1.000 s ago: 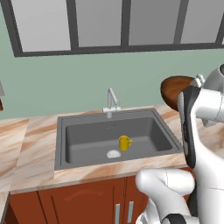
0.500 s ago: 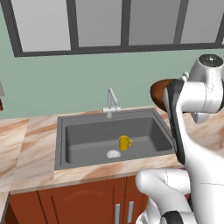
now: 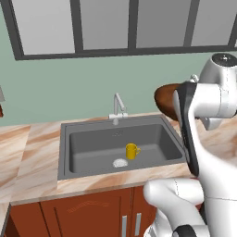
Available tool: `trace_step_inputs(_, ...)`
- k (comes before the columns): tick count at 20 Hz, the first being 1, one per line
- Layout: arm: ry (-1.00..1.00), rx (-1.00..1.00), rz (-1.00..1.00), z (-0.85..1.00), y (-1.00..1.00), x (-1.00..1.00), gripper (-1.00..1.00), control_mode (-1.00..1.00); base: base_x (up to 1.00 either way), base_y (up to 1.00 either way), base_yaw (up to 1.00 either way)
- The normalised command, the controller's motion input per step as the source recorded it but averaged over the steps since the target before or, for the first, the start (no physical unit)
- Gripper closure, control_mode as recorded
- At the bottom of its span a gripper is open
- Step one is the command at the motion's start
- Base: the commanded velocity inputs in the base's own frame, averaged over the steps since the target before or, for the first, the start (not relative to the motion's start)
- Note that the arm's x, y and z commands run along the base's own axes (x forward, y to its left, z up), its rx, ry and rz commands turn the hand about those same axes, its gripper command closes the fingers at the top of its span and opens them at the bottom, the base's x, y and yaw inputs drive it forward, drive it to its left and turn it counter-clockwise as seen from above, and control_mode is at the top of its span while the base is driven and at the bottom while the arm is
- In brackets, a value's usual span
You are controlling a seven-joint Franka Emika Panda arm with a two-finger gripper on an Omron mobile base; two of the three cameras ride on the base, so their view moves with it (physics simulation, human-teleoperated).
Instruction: Pick the mug and place it in the sink. Pick the bowl and place it in the open cabinet and then close the cabinet.
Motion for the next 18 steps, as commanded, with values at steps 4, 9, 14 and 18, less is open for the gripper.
trace_step_inputs(4,-0.03,0.01,0.00,0.00,0.12,-0.08,1.00,-1.00,0.00,0.00,0.00)
trace_step_inputs(9,-0.03,0.00,-0.02,0.03,0.02,-0.12,1.00,-1.00,0.00,0.00,0.00)
trace_step_inputs(14,0.00,0.00,0.00,0.00,0.00,0.00,1.00,1.00,-0.53,-0.67,-0.05)
trace_step_inputs(18,0.00,0.00,0.00,0.00,0.00,0.00,1.00,1.00,-0.87,-0.65,-0.05)
